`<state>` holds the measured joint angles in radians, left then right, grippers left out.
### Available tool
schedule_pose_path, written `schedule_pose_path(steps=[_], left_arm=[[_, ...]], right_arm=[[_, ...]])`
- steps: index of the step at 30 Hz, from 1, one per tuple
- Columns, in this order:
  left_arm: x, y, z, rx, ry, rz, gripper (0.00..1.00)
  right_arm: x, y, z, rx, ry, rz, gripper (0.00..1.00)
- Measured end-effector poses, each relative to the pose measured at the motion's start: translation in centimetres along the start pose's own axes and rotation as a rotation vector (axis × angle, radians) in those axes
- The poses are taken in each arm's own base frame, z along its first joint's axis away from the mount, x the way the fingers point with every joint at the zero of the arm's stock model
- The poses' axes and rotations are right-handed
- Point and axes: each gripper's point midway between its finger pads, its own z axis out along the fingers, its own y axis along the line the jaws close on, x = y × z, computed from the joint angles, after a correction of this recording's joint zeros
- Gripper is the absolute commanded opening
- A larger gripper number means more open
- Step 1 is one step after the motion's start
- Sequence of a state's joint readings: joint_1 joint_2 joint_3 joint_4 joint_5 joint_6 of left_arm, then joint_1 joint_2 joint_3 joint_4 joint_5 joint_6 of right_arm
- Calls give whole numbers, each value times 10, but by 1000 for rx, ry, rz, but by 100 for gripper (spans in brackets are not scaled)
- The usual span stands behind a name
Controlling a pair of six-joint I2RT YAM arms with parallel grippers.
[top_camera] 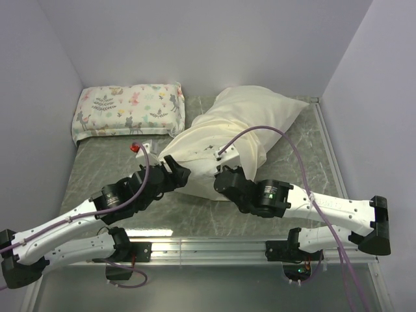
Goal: Remove the pillowcase from the pillow
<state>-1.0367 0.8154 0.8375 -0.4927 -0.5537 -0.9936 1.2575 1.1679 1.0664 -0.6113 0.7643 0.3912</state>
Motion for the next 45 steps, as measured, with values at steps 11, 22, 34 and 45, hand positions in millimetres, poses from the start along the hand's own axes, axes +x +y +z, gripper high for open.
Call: schedule_pose_path(steps=[11, 22, 34, 45], left_arm=[[9, 14, 20, -85, -12, 10, 78], [-3, 34, 42, -117, -51, -51, 26], [17, 81, 45, -143, -41, -118, 0], [57, 127, 63, -175, -3, -205, 3]], right_arm=[[-9, -11, -9, -12, -22, 44, 0], [-14, -21, -12, -18, -10, 83, 0], [-75, -56, -20, 48, -54, 200, 0], [-109, -61, -33, 20, -85, 224, 0]])
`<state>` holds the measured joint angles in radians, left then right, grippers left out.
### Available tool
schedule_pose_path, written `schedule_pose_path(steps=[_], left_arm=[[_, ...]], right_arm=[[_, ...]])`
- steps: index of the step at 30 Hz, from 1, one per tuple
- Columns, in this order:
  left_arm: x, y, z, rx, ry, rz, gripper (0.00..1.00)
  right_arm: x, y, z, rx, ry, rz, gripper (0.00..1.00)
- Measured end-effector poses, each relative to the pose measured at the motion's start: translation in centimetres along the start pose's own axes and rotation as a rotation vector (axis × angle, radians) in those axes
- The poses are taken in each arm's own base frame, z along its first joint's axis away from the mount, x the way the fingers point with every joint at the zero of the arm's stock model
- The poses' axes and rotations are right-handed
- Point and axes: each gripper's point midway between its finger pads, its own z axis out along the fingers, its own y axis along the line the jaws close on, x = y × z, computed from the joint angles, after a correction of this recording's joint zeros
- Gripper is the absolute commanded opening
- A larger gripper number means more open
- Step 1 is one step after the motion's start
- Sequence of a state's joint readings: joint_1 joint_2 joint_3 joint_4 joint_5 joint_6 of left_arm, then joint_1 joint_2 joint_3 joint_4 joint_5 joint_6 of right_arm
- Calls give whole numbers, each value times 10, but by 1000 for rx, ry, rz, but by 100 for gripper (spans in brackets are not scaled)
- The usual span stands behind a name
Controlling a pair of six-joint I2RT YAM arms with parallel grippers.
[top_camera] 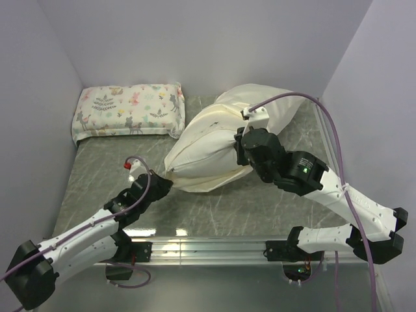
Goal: Remove the pillowcase from the pillow
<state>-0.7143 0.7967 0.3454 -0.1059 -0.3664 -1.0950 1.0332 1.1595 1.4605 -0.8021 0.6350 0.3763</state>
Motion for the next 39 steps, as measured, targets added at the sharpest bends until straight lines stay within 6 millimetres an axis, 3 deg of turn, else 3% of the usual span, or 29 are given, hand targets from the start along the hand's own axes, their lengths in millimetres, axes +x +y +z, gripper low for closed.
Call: schedule_pose_path(steps=[4, 8, 14, 19, 22, 30, 36, 39], left_arm=[[-18, 2, 10, 12, -42, -43, 1], [-44, -2, 23, 23, -75, -70, 1], [-84, -30, 19, 104, -133, -74, 9], [-106, -51, 11, 146, -163, -55, 11], [-110, -54, 9, 145, -164, -44, 15], [-131, -74, 14, 151, -180, -3, 44], [-152, -102, 37, 179, -181, 57, 57], [-156, -120, 55, 214, -143, 101, 55]], right_arm=[[10, 2, -4, -48, 15, 8, 0], [36, -5, -20, -126, 33, 45, 0], [87, -22, -45, -233, 52, 116, 0], [120, -24, -51, -299, 79, 160, 0], [129, -23, -53, -319, 89, 169, 0], [135, -14, -55, -378, 109, 166, 0], [154, -4, -52, -406, 176, 124, 0], [166, 5, -50, -418, 224, 81, 0]])
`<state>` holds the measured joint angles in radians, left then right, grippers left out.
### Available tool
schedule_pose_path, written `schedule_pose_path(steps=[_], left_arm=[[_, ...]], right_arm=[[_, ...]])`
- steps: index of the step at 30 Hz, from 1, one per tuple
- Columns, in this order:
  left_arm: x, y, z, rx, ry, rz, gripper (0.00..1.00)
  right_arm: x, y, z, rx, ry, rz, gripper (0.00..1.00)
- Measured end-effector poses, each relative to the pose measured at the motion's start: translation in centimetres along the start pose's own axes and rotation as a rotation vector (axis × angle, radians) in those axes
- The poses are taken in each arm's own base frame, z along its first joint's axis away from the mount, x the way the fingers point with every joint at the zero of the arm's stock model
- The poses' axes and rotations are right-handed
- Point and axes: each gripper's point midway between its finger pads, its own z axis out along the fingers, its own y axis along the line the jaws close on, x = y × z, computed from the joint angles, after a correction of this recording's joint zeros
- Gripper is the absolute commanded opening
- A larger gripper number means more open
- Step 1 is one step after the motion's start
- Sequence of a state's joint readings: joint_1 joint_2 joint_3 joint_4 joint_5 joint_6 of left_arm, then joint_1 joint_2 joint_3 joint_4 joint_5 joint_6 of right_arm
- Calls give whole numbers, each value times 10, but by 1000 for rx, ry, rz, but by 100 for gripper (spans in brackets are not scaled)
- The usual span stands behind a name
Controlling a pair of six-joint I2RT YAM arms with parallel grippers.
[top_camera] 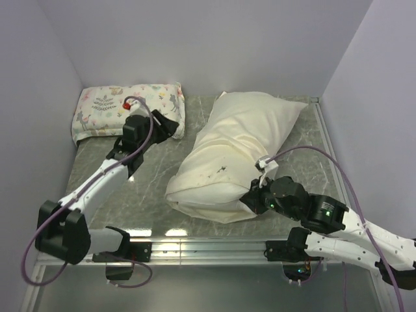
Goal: Remove the pillowcase from the pillow
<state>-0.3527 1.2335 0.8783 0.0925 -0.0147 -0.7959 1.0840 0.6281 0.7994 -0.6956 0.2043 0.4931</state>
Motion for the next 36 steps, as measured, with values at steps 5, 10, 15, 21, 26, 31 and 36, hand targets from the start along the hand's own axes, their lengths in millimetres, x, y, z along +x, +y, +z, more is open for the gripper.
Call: schedule_pose_path(steps=[5, 10, 15, 21, 26, 31, 36], left_arm=[[12, -18, 27, 78, 100, 42, 69], [4, -27, 11, 76, 123, 64, 77], [-27, -53, -45, 64, 49, 71, 84], [-26, -65, -145, 99, -51, -41, 92], [9, -19, -167, 8, -21, -171, 95], [55, 17, -167, -79, 88, -229, 93], [78, 23, -171, -48, 149, -277, 99]], right_arm=[[8, 12, 17, -6, 48, -10, 0], [5, 25, 40, -9, 49, 45, 0], [-1, 35, 55, -19, 34, 81, 0], [-8, 39, 61, -14, 23, 95, 0], [-23, 43, 64, -5, -8, 110, 0], [-54, 50, 69, 3, -56, 134, 0], [-82, 54, 75, 8, -95, 150, 0]])
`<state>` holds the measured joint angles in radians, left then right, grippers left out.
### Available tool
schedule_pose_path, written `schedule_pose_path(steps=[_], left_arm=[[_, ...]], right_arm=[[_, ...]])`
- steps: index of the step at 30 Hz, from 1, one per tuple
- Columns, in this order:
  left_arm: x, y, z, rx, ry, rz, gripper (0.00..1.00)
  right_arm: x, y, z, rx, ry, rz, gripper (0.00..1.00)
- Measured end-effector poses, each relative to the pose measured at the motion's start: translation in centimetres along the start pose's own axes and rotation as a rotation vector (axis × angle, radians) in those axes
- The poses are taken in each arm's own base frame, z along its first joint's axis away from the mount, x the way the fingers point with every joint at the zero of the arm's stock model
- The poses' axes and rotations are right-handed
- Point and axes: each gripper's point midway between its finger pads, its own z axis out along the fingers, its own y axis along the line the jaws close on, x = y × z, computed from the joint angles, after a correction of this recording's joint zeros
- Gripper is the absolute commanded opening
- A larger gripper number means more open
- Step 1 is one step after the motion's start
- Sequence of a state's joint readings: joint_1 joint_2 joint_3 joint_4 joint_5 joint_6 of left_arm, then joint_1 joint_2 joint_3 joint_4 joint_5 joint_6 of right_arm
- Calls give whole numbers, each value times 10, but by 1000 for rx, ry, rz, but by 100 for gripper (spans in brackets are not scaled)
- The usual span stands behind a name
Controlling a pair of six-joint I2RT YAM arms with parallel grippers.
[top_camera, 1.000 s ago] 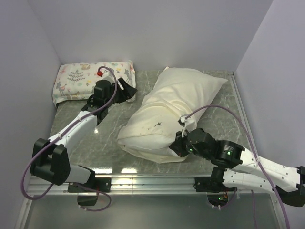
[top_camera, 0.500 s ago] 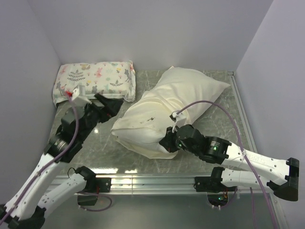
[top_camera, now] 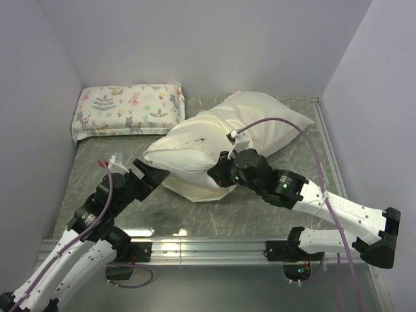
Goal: Remove the pillowcase from the pillow
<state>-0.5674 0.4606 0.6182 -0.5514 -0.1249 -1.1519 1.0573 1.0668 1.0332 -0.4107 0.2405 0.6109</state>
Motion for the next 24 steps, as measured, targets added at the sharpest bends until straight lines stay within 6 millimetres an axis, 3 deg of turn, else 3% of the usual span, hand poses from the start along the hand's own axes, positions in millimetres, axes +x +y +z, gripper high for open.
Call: schedule_pose_path(steps=[3, 13, 24], left_arm=[[11, 4, 5, 22, 31, -26, 99], [35, -2, 30, 180, 92, -149, 99], [30, -25, 13, 400, 53, -206, 99]], right_arm=[[-6, 4, 4, -5, -8, 2, 0], [3, 10, 15, -27, 23, 12, 0], [17, 12, 20, -38, 45, 24, 0]])
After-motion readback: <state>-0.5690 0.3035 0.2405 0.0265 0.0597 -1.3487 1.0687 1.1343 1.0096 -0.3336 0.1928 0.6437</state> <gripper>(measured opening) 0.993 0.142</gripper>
